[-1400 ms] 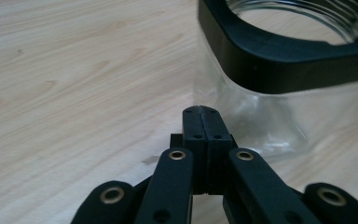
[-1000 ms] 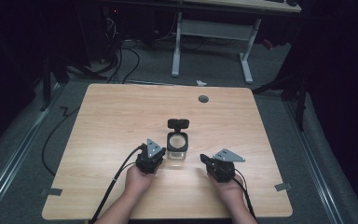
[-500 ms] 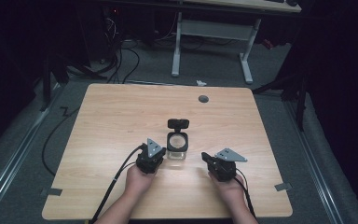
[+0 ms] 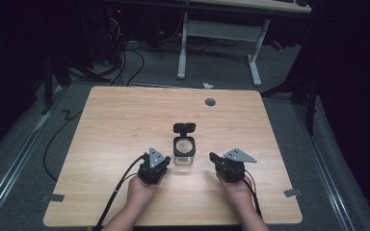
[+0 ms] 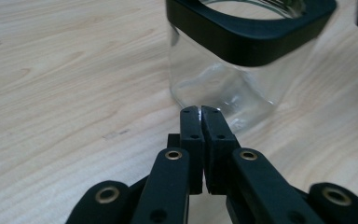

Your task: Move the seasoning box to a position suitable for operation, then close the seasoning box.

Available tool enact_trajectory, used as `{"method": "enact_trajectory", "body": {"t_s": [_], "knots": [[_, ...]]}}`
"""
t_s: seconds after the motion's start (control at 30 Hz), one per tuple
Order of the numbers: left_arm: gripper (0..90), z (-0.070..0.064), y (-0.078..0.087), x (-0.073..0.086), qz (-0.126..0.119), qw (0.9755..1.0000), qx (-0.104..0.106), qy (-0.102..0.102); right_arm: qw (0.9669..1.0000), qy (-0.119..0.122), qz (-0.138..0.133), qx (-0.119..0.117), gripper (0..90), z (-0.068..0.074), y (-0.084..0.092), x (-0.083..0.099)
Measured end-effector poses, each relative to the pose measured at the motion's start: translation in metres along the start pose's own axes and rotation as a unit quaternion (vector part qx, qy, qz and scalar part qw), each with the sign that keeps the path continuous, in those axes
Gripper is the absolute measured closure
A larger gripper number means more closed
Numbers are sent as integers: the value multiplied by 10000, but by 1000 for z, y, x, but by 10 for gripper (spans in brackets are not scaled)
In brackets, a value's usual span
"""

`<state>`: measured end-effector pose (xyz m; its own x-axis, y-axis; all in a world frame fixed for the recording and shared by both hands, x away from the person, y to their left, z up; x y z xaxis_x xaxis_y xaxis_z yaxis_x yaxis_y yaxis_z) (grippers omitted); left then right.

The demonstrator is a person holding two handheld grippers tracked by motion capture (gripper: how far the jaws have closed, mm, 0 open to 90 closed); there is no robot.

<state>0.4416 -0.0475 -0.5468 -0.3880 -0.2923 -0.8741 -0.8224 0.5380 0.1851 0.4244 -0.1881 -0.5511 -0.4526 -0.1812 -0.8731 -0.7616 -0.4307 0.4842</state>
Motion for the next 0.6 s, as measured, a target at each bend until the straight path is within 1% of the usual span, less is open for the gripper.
{"method": "enact_trajectory", "body": {"t_s": [0.03, 0.07, 0.1, 0.17, 0.23, 0.3, 0.33, 0.4, 0.47, 0.53, 0.6], "knots": [[898, -4, 2, 4, 43, 10000, 57, 13, 10000, -18, -33, 80, 887, -5, -1, -6], [898, -4, 2, 4, 43, 10000, 57, 13, 10000, -18, -33, 80, 887, -5, -1, -6], [898, -9, 4, 7, 84, 9999, 116, 32, 9999, -39, -10, 126, 895, -10, -4, -13], [898, -14, 5, 8, 49, 9999, 160, 41, 9998, -14, -17, 195, 900, -15, -5, -20], [899, -17, 6, 8, 60, 9998, 183, 102, 9998, 0, -70, 208, 900, -18, -6, -29], [900, -19, 7, 9, 65, 9997, 199, 128, 9998, -5, -60, 212, 900, -20, -7, -32], [900, -21, 6, 12, 75, 9997, 220, 73, 9998, 1, -90, 201, 900, -21, -8, -40], [900, -22, 6, 13, 85, 9997, 218, 70, 9998, 50, -131, 132, 900, -19, -11, -47], [900, -25, 5, 17, 148, 9996, 249, 67, 9998, 79, -183, 82, 900, -18, -14, -54], [900, -28, 4, 20, 200, 9994, 285, 15, 9997, 97, -211, 40, 900, -17, -18, -61], [900, -32, 4, 19, 191, 9993, 335, 1, 9996, 141, -224, 53, 900, -16, -22, -69]]}}
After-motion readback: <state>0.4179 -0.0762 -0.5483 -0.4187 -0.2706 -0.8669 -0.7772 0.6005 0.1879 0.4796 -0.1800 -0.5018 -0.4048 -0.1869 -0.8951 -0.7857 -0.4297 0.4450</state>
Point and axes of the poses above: each handheld gripper's, and its own axes: y roughly backward along the jaws, x roughly out of its underside, z roughly to its left, the point moved 10 cm from there along -y, roughly forward along the jaws, and after that the axes turned 1 degree about y, right-handed, at the moved point
